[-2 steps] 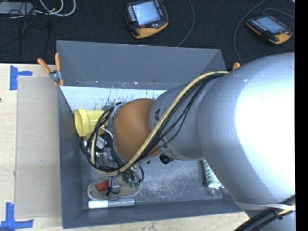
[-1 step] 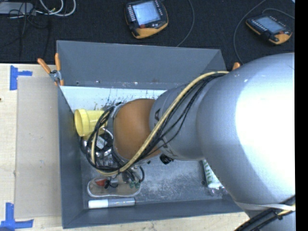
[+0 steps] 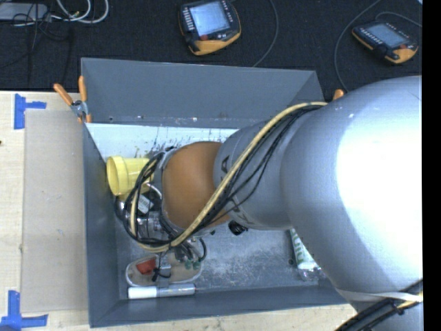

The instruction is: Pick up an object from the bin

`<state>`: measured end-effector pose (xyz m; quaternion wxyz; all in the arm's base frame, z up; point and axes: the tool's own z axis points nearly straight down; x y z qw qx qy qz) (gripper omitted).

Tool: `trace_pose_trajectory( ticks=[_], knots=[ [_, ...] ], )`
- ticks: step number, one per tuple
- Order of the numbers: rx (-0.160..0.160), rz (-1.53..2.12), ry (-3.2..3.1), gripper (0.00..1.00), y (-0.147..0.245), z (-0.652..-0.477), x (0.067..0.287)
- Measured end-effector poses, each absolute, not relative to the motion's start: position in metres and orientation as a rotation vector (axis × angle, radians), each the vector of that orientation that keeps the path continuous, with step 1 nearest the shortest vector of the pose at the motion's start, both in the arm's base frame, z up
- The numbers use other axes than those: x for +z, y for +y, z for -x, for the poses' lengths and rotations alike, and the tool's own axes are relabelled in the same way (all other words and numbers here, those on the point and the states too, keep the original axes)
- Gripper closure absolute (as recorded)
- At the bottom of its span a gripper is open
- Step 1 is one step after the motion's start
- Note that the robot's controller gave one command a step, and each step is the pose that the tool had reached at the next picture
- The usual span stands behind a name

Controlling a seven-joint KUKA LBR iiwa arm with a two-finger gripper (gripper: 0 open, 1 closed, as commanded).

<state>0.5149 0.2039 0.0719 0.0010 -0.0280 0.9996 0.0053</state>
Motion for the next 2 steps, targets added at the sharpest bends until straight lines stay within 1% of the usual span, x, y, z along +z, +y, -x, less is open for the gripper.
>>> trace_pose_trajectory(
  ticks=[1, 2],
  knots=[
    [0.015, 0.089, 3.14, 1.0, 0.2037, -0.5148, 0.0726],
    [0.018, 0.087, 3.137, 0.0, 0.2041, -0.5152, 0.072]
  ],
)
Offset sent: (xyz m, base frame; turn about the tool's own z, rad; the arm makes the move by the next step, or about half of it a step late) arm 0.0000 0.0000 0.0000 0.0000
